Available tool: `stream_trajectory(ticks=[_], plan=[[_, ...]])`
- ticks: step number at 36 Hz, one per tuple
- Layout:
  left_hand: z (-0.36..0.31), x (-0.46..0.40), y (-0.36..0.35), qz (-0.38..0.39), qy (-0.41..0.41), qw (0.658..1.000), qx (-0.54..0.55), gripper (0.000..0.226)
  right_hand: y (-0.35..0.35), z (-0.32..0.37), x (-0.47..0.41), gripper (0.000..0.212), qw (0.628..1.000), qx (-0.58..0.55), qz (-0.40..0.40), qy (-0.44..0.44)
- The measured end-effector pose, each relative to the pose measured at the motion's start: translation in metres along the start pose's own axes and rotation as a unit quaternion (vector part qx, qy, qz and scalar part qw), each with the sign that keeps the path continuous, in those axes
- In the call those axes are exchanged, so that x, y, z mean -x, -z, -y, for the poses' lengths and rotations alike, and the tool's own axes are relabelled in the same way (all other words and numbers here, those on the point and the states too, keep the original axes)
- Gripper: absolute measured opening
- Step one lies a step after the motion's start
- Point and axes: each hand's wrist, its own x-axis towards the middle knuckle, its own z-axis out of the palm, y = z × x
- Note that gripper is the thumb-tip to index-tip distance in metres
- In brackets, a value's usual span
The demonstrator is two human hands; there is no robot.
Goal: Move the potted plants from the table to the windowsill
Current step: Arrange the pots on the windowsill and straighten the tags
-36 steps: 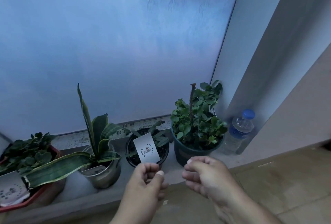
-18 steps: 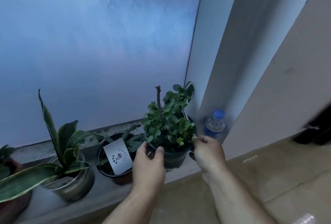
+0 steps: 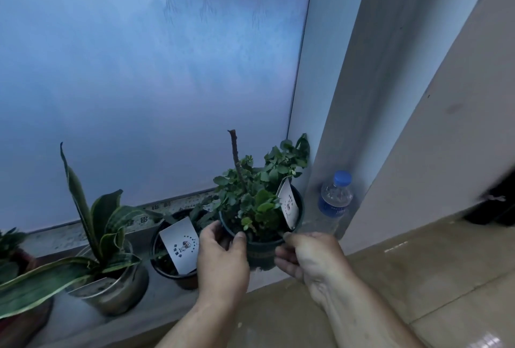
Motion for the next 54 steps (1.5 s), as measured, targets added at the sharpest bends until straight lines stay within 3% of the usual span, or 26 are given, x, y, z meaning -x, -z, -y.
stream_trajectory(ticks=[4, 8, 19, 29, 35, 41, 44, 54], plan=[[0.004, 0.013, -0.007, 0.006, 0.035, 0.999, 0.01, 0.029, 0.012, 0.009, -0.002, 0.01, 0.997, 0.061, -0.024, 0.049], [0.004, 0.014, -0.008, 0.007, 0.035, 0.999, 0.005, 0.032, 0.016, 0.02, -0.01, 0.009, 0.994, 0.04, -0.032, 0.099], [0.008, 0.007, -0.004, 0.03, 0.017, 0.999, 0.022, 0.024, 0.017, 0.019, -0.026, 0.017, 0.998, 0.011, 0.018, 0.057], [0.008, -0.008, 0.002, 0.09, 0.046, 0.994, 0.043, 0.02, 0.015, 0.012, -0.011, 0.007, 0.999, -0.023, 0.034, -0.014], [0.01, 0.005, -0.008, 0.044, 0.059, 0.996, 0.041, 0.031, 0.015, 0.021, -0.014, 0.007, 0.998, 0.018, -0.007, 0.058], [0.005, 0.005, -0.002, 0.041, 0.055, 0.997, 0.019, 0.024, 0.012, 0.014, -0.023, 0.014, 0.997, 0.009, -0.013, 0.077], [0.002, 0.002, 0.003, 0.042, 0.047, 0.998, 0.016, 0.014, 0.01, 0.01, -0.02, 0.014, 0.997, 0.002, -0.005, 0.073], [0.003, 0.001, 0.004, 0.065, 0.022, 0.997, 0.027, 0.015, 0.011, 0.012, -0.017, 0.008, 0.999, -0.006, 0.032, 0.018]])
